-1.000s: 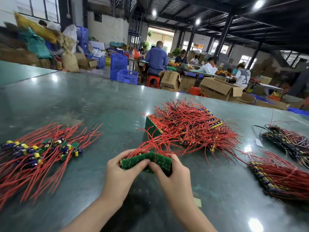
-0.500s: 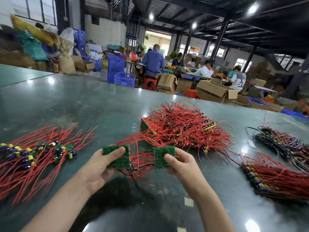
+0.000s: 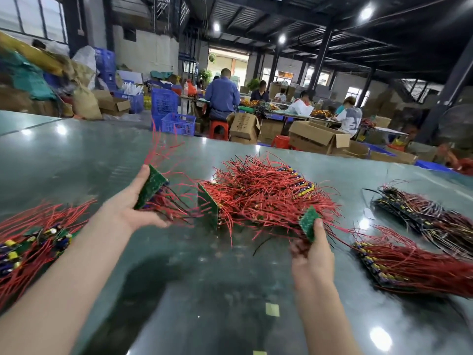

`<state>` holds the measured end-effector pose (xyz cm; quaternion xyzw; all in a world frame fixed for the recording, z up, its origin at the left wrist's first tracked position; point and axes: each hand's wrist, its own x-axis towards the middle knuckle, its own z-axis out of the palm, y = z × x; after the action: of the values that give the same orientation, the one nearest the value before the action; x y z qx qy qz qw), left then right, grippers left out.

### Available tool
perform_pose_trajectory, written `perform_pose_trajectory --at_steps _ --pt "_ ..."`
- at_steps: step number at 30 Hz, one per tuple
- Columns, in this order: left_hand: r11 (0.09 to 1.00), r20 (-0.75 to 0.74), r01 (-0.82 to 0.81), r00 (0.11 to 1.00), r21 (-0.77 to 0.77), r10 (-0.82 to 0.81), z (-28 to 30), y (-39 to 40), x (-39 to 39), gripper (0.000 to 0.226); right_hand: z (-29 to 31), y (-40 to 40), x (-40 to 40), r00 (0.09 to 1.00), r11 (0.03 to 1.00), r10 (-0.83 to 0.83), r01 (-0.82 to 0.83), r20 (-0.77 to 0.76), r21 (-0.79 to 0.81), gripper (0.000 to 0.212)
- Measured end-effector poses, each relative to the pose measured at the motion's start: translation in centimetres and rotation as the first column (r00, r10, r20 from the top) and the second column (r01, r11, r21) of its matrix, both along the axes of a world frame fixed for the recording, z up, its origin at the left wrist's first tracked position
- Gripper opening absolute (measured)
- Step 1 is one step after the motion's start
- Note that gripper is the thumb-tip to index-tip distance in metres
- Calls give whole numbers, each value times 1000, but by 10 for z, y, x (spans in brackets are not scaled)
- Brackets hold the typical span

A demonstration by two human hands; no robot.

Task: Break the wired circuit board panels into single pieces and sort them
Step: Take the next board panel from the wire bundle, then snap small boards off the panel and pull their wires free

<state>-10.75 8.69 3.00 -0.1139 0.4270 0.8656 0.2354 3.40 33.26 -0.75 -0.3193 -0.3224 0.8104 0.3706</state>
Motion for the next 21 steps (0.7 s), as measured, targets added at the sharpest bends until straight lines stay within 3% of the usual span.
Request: perform_pose_trajectory --at_steps 5,7,9,10,12,13,15,17,19,21 --pt "996 45 52 997 66 -55 6 39 -13 59 4 2 -1 986 997 32 -43 -166 -64 18" --pt "990 79 17 997 -140 -6 -3 56 -13 70 4 -6 -2 985 994 101 -107 -141 -30 18" --pt "934 29 -85 994 -347 101 -18 67 -12 67 4 -11 -2 978 987 161 -157 -131 40 16" --pt "885 -21 -146 988 -443 152 -27 70 -12 68 5 -13 -1 974 980 190 -181 -126 79 15" --pt "696 -188 -308 951 -649 246 -37 71 -3 69 5 -18 -2 959 956 266 -250 -97 152 14" --pt "647 -311 -397 917 -651 251 -38 68 8 58 5 -22 -2 946 938 313 -295 -81 183 14" --pt "829 -477 -407 856 -383 200 -38 63 35 21 2 -34 -5 916 887 400 -381 -21 262 13" --pt "944 -557 -270 822 -192 122 -39 55 65 15 -2 -48 -5 890 817 448 -445 81 368 13" --pt "939 -643 -213 766 -271 -12 -46 43 82 24 -6 -59 -4 872 763 478 -472 107 442 16" --pt "828 -699 -279 693 -485 -176 -57 34 91 32 -7 -68 -2 855 724 511 -486 93 489 12"
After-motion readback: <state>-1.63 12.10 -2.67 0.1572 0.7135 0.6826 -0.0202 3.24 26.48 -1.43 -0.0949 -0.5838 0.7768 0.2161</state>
